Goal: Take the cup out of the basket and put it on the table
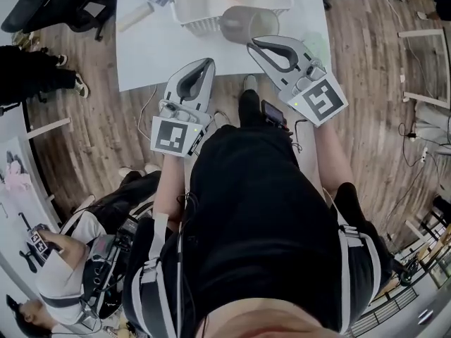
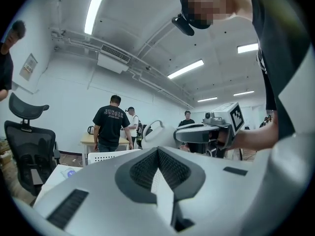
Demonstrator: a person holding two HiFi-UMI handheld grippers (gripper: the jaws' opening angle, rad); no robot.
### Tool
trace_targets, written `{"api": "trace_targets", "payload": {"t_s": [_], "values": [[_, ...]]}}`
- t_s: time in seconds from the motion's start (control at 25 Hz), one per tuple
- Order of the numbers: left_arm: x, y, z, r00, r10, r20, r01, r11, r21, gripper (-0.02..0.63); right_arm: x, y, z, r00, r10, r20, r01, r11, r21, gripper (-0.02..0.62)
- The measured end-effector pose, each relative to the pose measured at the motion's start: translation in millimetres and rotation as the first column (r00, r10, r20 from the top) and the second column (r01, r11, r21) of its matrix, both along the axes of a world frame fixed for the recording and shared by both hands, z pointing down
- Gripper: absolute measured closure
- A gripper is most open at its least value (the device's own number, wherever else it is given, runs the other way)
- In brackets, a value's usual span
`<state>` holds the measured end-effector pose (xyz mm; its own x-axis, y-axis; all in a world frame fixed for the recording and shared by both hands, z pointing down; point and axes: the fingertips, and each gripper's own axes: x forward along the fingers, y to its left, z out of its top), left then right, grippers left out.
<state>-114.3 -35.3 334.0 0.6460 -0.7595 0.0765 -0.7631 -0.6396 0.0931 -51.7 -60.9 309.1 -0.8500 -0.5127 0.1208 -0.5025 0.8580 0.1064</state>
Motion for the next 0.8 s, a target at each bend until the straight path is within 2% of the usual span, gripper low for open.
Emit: {"api": "trace_targets", "payload": {"t_s": [0.16, 0.36, 0.8], "values": [[-4.5, 26.9, 7.3, 0.999, 0.030, -0.017, -0.030, 0.999, -0.016, 0.586, -8.1, 38.7, 0.8, 1.000, 0.012, 0.016, -0.012, 1.000, -0.006, 0.560], [3.7, 50.7, 10.9, 0.999, 0.052, -0.015, -0.052, 0.998, -0.024, 0.586, -0.2, 68.5, 7.5, 0.999, 0.033, 0.024, -0.032, 0.999, -0.023, 0.560], [26.4, 62.6, 4.9, 1.000, -0.001, -0.013, 0.001, 1.000, -0.027, 0.586, 28.3, 81.6, 14.2, 0.999, 0.015, 0.041, -0.012, 0.998, -0.057, 0.560]]}}
